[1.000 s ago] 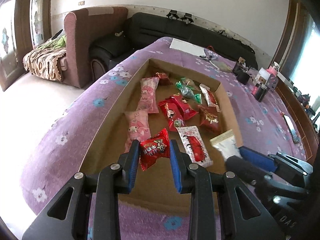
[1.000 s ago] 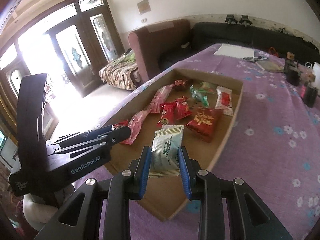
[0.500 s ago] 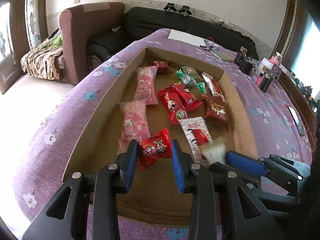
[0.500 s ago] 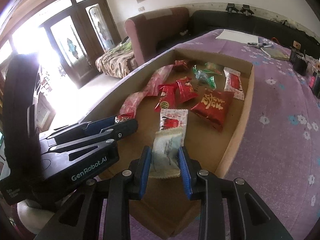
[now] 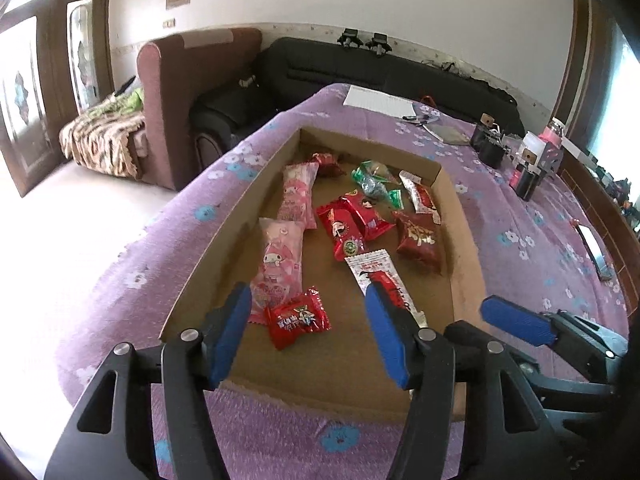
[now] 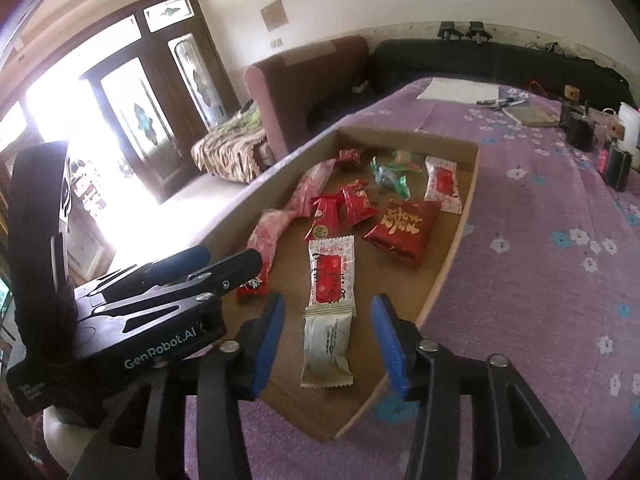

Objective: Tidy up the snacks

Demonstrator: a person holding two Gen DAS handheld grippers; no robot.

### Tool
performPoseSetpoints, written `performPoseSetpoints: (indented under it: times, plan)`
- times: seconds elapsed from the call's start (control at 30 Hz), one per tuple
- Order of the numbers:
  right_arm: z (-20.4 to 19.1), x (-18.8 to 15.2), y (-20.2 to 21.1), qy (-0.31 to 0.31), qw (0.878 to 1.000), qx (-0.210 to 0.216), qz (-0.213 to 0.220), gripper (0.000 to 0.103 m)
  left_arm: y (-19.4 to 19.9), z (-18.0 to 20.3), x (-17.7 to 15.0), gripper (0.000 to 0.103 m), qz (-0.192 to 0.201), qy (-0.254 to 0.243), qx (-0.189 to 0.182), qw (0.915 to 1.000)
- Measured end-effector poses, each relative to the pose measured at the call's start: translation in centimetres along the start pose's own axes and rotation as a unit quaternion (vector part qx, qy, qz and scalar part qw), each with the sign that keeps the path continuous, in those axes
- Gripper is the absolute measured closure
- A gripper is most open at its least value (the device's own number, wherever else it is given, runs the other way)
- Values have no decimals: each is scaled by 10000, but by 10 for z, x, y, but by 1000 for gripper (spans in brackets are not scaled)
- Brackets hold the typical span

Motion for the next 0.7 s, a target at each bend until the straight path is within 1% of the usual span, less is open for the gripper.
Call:
performPoseSetpoints:
  times: [0.07,0.13,0.23,0.37,0.57,0.63,0.7]
  plan:
    - [1,-1,10,-16,10000,0,81,54,7,3,0,38,61,-14,71,10000]
    - [3,-4,18,-49,9999,8,145,54,14,6,0,36,125,-24,100,9999]
    - [9,-8,32,-160,9996,3,252,53,25,15,-2,36,208,-85,132,9997]
    - [23,-17,50,-398,9983,-20,421,49,36,27,-6,36,256,-199,129,9994]
    - [40,-29,75,-692,9957,-30,619,49,49,49,-9,36,350,-408,200,9984]
    - [44,-31,82,-740,9949,-52,677,49,55,56,-8,35,448,-440,201,9978]
    - [50,-33,89,-788,9942,-58,736,49,62,63,-7,24,598,-474,236,9968]
Point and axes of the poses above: each gripper's, at about its wrist camera, not at the fingertips, and y roughly against the way its jaws point, z to its right, x to its top, the point moved 8 cm from there along -y, roughly the way its jaws point, and after that the axes turned 2 degrees about x, right-handed, at the moved point
